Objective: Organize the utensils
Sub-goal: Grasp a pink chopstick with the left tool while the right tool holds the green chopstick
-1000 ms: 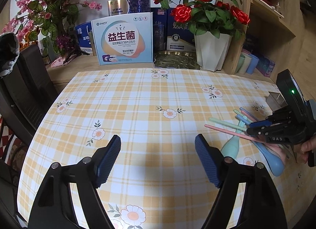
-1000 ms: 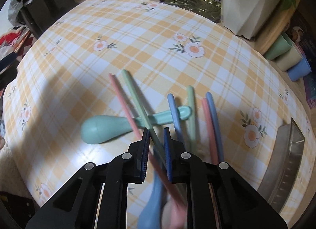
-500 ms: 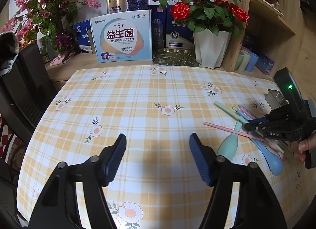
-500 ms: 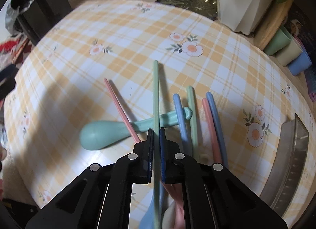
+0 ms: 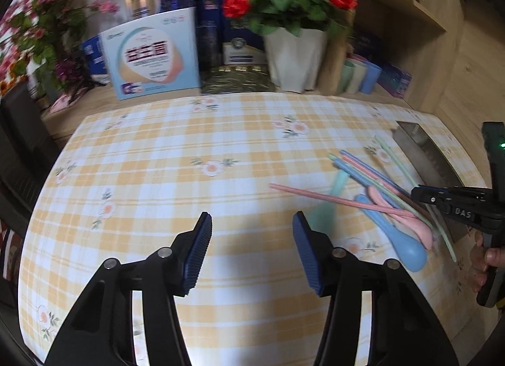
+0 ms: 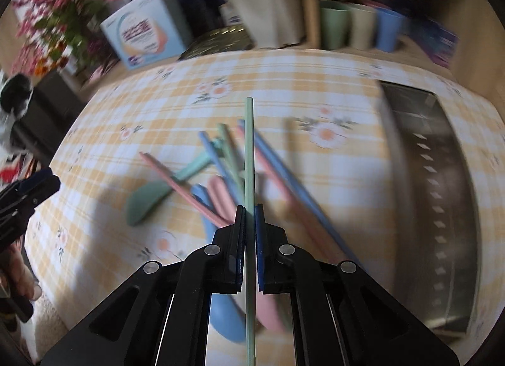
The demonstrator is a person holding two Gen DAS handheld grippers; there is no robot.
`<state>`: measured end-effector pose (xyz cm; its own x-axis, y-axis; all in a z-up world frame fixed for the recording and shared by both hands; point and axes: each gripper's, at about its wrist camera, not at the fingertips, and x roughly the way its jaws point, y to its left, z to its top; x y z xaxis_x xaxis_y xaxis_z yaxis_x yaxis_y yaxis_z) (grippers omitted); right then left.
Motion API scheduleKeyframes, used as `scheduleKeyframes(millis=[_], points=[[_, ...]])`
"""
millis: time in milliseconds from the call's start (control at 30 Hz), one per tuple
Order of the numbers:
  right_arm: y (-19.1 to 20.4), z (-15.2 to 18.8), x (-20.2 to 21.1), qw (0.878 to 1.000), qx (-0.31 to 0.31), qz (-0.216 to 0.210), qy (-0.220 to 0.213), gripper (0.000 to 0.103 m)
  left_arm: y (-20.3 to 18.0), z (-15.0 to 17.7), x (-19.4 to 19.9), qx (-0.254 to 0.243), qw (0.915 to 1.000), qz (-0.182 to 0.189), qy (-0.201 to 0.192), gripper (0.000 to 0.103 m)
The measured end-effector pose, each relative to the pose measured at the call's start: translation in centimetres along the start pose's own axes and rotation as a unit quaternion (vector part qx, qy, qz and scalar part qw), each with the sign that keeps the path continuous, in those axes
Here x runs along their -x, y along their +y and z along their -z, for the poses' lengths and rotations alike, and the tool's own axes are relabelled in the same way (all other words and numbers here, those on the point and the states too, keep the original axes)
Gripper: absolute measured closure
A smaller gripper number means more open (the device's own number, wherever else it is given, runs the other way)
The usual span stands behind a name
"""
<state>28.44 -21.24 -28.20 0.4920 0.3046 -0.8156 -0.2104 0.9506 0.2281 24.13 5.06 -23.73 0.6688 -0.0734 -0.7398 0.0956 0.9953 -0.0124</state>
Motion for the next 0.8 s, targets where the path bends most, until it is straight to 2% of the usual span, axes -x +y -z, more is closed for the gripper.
scheduleKeyframes(millis=[100, 167, 233, 267, 300, 400, 467, 600, 800], points=[[-1.7, 0.5, 1.5, 0.999, -0.031, -0.007, -0.017, 0.097, -2.5, -0.8, -1.0, -0.035, 0.9992, 0.021, 0.0, 0.052], [-2.2, 0.9, 2.1, 0.999, -0.029, -0.006, -0.026, 0.097, -4.3, -1.6, -2.2, -0.068, 0.9967, 0.043, 0.006, 0.058], [-2.3, 0.8, 2.8, 0.999, -0.028, -0.01, -0.037, 0.097, -5.6, -2.3, -3.0, -0.089, 0.9919, 0.09, 0.001, 0.061], [-2.5, 0.7, 3.2, 0.998, -0.031, -0.014, -0.044, 0.097, -6.4, -2.5, -3.3, -0.106, 0.9868, 0.123, -0.003, 0.061], [-2.8, 0.8, 3.6, 0.998, -0.034, -0.017, -0.049, 0.097, -7.3, -2.6, -3.6, -0.128, 0.9824, 0.136, -0.008, 0.061], [-3.2, 0.8, 4.4, 0.997, -0.038, -0.021, -0.061, 0.097, -9.6, -2.3, -4.5, -0.2, 0.9714, 0.128, -0.009, 0.06], [-3.7, 0.7, 4.7, 0.997, -0.042, -0.024, -0.065, 0.097, -10.8, -1.9, -5.4, -0.242, 0.9619, 0.128, 0.008, 0.058], [-4.5, 0.9, 4.9, 0.996, -0.055, -0.028, -0.068, 0.097, -11.2, -1.3, -6.5, -0.268, 0.9535, 0.136, 0.025, 0.052], [-5.2, 1.2, 4.5, 0.995, -0.069, -0.031, -0.064, 0.097, -11.8, -1.3, -8.4, -0.295, 0.9417, 0.154, 0.051, 0.052]])
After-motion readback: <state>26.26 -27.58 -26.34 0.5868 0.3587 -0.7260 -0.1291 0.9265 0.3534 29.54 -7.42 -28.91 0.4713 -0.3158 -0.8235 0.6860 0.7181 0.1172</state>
